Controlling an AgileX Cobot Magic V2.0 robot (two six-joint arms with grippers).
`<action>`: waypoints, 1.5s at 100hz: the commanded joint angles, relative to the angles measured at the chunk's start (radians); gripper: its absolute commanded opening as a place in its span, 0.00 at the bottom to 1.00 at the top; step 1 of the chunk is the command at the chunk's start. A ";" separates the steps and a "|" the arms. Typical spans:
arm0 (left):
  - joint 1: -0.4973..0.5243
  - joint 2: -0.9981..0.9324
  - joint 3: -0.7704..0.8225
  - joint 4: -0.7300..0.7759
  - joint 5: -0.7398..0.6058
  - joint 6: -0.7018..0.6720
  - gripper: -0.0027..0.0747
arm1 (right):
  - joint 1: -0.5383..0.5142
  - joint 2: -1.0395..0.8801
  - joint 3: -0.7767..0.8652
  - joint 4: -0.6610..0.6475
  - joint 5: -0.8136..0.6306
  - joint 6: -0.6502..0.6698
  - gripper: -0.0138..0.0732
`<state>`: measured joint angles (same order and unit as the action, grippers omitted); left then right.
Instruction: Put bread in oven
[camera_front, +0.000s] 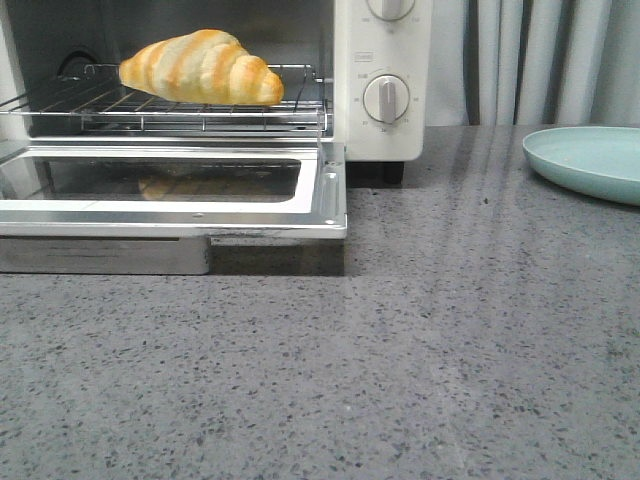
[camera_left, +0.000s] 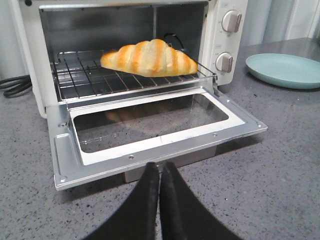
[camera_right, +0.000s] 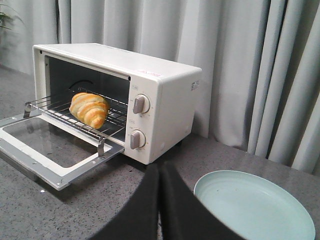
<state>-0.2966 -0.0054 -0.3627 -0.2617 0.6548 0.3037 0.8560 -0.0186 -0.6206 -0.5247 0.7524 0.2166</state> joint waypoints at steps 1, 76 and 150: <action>0.003 -0.009 0.005 -0.002 -0.159 -0.003 0.01 | -0.004 -0.005 -0.020 -0.019 -0.068 0.002 0.09; 0.211 -0.027 0.386 0.238 -0.366 -0.248 0.01 | -0.004 -0.005 -0.020 -0.019 -0.068 0.002 0.09; 0.211 -0.027 0.386 0.238 -0.366 -0.248 0.01 | -0.004 -0.005 -0.020 -0.019 -0.066 0.002 0.09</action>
<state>-0.0887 -0.0054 0.0000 -0.0239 0.3404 0.0685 0.8560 -0.0186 -0.6197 -0.5247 0.7524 0.2189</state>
